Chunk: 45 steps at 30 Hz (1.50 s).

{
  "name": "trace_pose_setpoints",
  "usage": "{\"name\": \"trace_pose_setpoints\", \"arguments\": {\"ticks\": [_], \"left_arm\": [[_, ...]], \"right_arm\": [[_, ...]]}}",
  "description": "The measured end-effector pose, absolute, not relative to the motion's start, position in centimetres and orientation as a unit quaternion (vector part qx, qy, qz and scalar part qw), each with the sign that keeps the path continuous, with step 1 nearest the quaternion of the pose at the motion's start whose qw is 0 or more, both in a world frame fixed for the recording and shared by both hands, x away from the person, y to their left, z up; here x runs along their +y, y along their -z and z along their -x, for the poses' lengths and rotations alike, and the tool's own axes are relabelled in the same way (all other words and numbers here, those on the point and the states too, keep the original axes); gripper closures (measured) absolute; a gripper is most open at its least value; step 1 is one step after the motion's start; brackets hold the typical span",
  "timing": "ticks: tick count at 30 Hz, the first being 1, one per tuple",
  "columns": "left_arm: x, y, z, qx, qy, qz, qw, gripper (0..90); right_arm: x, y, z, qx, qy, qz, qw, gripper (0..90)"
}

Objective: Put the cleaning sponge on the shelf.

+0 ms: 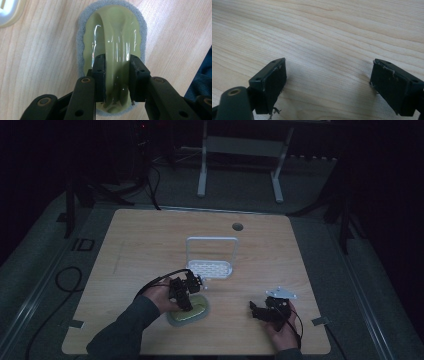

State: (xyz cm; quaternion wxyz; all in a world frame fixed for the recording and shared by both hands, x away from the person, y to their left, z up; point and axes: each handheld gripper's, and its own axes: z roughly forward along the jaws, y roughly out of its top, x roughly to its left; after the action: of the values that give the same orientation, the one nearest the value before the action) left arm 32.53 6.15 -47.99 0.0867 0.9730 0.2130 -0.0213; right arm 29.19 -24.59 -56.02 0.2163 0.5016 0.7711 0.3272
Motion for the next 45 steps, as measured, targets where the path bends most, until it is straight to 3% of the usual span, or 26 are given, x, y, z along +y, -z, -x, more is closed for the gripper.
{"name": "trace_pose_setpoints", "arguments": {"ticks": [15, 45], "left_arm": [[6.0, 47.4, -32.9, 0.203, -0.003, -0.975, 0.093, 71.0], [5.0, 46.1, -34.9, 0.116, -0.052, -0.985, 0.115, 71.4]], "right_arm": [[-24.6, 56.0, -29.2, 0.772, -0.327, -0.501, 0.217, 13.1], [-24.6, 56.0, -29.2, 0.772, -0.327, -0.5, 0.217, 13.0]]}}
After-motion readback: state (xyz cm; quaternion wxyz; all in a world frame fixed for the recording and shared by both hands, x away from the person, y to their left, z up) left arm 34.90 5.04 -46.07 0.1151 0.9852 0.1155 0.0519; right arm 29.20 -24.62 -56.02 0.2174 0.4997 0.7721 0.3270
